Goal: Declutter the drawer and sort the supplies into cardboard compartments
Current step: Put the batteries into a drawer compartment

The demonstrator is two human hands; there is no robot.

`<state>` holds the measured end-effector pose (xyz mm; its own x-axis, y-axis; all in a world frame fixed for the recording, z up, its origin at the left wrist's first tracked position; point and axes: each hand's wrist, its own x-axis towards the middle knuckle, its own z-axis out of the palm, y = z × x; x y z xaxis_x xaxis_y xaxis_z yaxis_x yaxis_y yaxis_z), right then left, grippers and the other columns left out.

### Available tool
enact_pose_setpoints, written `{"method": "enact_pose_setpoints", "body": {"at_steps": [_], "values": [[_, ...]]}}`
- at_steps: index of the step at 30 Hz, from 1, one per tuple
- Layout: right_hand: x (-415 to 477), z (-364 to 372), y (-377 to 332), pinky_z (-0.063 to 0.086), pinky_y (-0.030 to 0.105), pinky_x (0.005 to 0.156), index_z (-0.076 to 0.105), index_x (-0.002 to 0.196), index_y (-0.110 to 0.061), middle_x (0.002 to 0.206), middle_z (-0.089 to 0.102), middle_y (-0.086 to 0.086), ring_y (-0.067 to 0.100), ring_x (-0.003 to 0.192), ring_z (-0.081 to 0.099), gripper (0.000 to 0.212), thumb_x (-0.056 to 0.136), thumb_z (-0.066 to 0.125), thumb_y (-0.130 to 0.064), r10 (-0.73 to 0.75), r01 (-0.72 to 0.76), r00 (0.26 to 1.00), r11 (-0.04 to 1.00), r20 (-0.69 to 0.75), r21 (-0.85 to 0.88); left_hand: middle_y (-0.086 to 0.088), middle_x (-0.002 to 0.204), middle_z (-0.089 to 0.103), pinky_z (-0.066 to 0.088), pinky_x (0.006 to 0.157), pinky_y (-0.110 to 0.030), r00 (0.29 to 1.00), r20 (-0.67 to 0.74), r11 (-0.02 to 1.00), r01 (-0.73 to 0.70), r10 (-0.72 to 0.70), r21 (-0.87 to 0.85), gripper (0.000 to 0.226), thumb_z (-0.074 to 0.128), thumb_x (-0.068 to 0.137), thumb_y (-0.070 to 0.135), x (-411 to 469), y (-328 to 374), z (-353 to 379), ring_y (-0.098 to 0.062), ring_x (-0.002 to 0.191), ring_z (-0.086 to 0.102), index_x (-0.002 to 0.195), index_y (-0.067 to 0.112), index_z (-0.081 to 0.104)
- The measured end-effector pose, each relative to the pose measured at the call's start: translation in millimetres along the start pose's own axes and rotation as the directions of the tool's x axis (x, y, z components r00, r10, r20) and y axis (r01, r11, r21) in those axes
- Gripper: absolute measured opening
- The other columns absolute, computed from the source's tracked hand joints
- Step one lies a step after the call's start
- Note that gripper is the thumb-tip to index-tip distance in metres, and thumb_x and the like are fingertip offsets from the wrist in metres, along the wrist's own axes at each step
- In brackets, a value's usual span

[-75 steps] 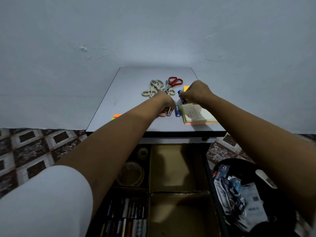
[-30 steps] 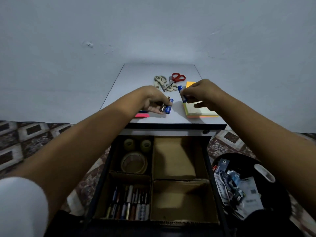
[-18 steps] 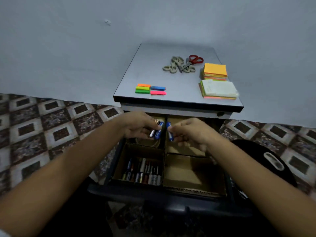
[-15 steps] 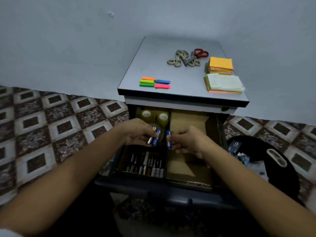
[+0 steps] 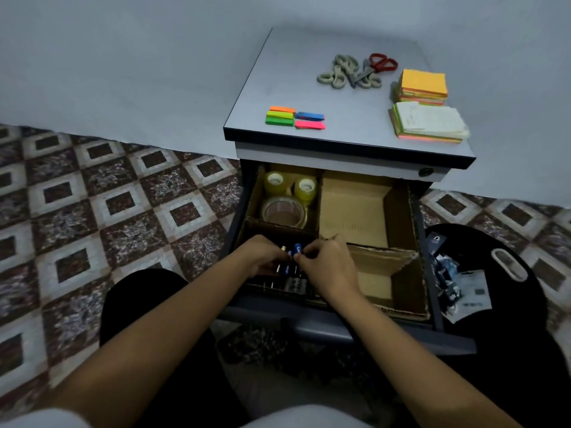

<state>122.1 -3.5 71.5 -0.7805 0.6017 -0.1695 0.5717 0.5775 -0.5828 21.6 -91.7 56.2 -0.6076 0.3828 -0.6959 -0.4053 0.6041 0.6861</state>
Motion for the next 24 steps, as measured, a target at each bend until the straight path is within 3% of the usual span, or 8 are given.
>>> {"method": "enact_pose_setpoints", "body": {"at_steps": [4,8,14,18,20,24], "values": [[-4.9,9.0,2.5,0.049,0.03,0.083,0.066,0.11,-0.02,0.11,0.044,0.003,0.021,0.103,0.052,0.03,0.086,0.063,-0.038,-0.065,0.057,0.994,0.994,-0.09,-0.089,-0.006,0.072,0.052,0.046,0.058,-0.025,0.999,0.013,1.0,-0.03,0.03,0.008,0.016,0.061,0.085,0.0,3.1,-2.7,1.2,-0.013,0.065,0.049,0.073,0.007,0.055],[-5.2,9.2,4.5,0.049,0.034,0.084,0.065,0.112,-0.02,0.112,0.046,0.005,0.022,0.105,0.051,0.032,0.088,0.06,-0.039,-0.12,0.103,0.989,0.977,-0.087,-0.185,-0.008,0.072,0.053,0.047,0.059,-0.026,0.999,0.024,0.999,-0.041,0.04,0.034,0.015,0.061,0.085,-0.001,7.6,-5.9,2.3,-0.014,0.064,0.05,0.073,0.007,0.056],[-10.9,-5.2,15.4,0.045,0.026,0.077,0.065,0.116,-0.027,0.107,0.054,0.003,0.019,0.099,0.057,0.027,0.09,0.058,-0.033,-0.166,0.161,0.984,0.985,-0.064,-0.067,-0.005,0.071,0.053,0.048,0.059,-0.027,0.998,0.026,0.996,-0.061,0.059,0.063,0.017,0.066,0.082,0.0,12.2,-8.7,3.6,-0.013,0.065,0.051,0.072,0.008,0.055],[-21.1,-28.4,34.6,0.045,0.016,0.072,0.064,0.116,-0.02,0.106,0.059,0.0,0.012,0.089,0.058,0.028,0.09,0.058,-0.029,-0.229,0.227,0.963,0.973,-0.142,-0.033,-0.004,0.076,0.052,0.051,0.068,-0.031,0.997,0.02,0.994,-0.075,0.073,0.075,0.019,0.067,0.082,0.0,14.4,-8.1,5.6,-0.015,0.073,0.052,0.073,0.008,0.053],[-22.2,-41.8,49.8,0.048,0.02,0.075,0.065,0.114,-0.015,0.106,0.061,0.003,0.015,0.088,0.059,0.028,0.09,0.058,-0.027,-0.226,0.215,0.956,0.974,-0.188,-0.076,-0.004,0.077,0.052,0.05,0.075,-0.031,0.997,0.02,0.994,-0.078,0.077,0.074,0.02,0.067,0.082,0.001,15.2,-8.1,5.8,-0.015,0.077,0.053,0.073,0.009,0.051],[-15.6,-61.0,88.5,0.048,0.04,0.081,0.068,0.104,-0.002,0.1,0.06,0.017,0.035,0.093,0.056,0.023,0.086,0.063,-0.015,-0.297,0.205,0.886,0.94,-0.355,-0.274,-0.006,0.074,0.05,0.05,0.074,-0.033,0.995,0.02,0.989,-0.095,0.093,0.111,0.022,0.068,0.081,0.001,17.5,-5.1,8.9,-0.019,0.08,0.054,0.071,0.008,0.05]]}}
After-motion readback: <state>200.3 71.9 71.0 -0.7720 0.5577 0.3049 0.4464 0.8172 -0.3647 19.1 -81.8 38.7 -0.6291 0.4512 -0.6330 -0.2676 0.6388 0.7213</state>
